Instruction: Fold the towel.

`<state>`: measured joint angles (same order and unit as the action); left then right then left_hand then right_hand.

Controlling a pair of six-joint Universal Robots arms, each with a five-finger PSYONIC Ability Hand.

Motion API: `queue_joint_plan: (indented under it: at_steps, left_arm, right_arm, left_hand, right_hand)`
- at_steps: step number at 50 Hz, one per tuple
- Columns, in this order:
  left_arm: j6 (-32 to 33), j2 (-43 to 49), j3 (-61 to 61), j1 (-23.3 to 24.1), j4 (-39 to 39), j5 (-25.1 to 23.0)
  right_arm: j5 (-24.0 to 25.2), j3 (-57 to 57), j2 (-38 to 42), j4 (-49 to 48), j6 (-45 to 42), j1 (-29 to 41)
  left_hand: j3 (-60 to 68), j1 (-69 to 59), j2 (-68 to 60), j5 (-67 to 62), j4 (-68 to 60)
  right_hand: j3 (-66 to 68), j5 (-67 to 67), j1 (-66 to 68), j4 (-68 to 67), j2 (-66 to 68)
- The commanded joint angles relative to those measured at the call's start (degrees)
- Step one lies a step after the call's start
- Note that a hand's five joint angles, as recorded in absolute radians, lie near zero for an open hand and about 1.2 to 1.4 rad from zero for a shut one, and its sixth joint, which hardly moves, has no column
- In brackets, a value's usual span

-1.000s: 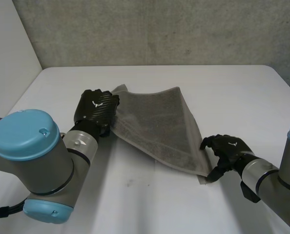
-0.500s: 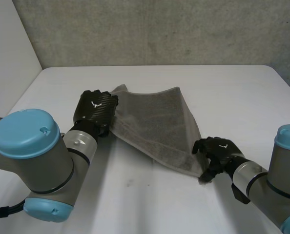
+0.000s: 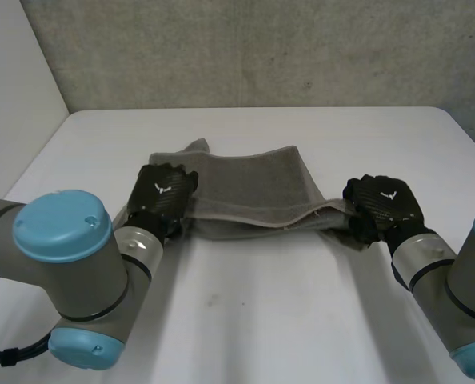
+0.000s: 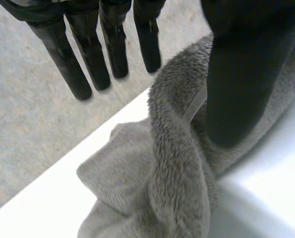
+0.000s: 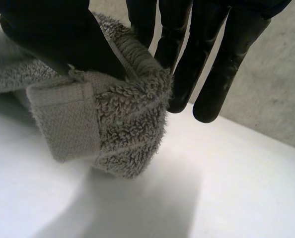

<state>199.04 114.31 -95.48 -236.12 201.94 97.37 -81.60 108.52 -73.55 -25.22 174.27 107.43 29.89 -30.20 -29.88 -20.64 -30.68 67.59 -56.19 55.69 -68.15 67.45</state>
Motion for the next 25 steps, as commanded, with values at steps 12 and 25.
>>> queue_joint_plan:
  at_steps: [12, 25]
  left_arm:
    - [-2.51, -3.65, -1.12, -10.68, -14.29, -1.05]
    - [-7.0, -2.42, -3.22, -19.38, -19.92, -11.42]
  right_arm:
    - [0.3, 0.82, 0.33, -0.53, -10.53, -5.3]
    - [0.3, -1.29, 1.12, -0.62, -10.89, -8.2]
  left_hand:
    - [-16.31, 16.62, 16.3, 17.06, 17.1]
    - [-2.35, 2.65, 2.34, 3.1, 3.14]
  right_hand:
    - [12.41, -13.81, 24.31, -11.85, 12.55]
    - [12.41, -13.81, 24.31, -11.85, 12.55]
